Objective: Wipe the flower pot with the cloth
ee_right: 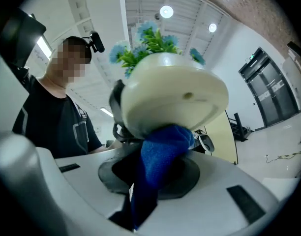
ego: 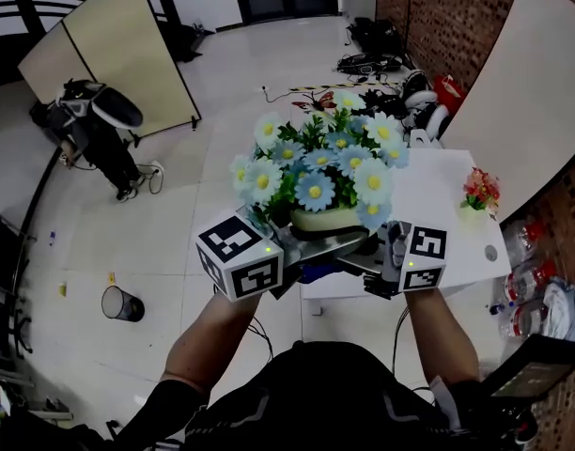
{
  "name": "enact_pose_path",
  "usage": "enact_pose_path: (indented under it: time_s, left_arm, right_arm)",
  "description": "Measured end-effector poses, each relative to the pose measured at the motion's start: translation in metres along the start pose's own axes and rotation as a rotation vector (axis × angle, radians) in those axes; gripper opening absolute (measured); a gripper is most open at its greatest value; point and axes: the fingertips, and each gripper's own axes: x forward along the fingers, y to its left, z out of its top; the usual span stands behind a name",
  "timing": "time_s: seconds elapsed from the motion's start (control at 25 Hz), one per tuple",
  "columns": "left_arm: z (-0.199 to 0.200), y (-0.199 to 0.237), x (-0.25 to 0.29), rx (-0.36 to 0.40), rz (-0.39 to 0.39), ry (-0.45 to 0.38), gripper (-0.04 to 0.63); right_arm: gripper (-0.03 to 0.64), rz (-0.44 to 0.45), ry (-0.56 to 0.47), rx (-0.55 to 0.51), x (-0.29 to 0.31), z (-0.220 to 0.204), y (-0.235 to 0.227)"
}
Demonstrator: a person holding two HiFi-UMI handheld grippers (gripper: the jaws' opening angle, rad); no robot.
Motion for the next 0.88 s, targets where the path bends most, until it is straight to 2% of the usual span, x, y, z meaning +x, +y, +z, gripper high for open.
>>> enact_pose_path:
  time_s: [0.12,0.28,0.4,0.56,0.72,0.88]
  left_arm:
    - [-0.004,0.002,0.000,-0.012,0.015,-0.008,0.581]
    - [-0.001,0.001,-0.002,0.018,0.026,-0.018,0.581]
    - [0.000,0.000,0.001,-0.014,0.011,-0.039,0.581]
    - [0.003,-0.008,0.003,-0.036,-0.024,-0.060,0.581]
    - [0.009,-0.016,0.001,-0.038,-0.060,-0.070,0.581]
    - [0.014,-0.020,0.000,-0.017,-0.049,-0.072,0.581]
  right_arm:
    - [0.077,0.010,0.004,-0.013,-0.005,-0.005,0.020]
    - [0.077,0.032,-0.011,-0.034,-0.009,-0.007,0.035]
    - [0.077,0.036,-0.025,-0.028,-0.018,-0.008,0.032]
    - [0.077,-0.057,-0.057,0.016,-0.024,-0.005,0.000]
    - [0.077,-0.173,-0.043,0.004,-0.009,-0.006,-0.038]
    - [0.077,-0.166,-0.071,0.007,0.002,0.007,-0.035]
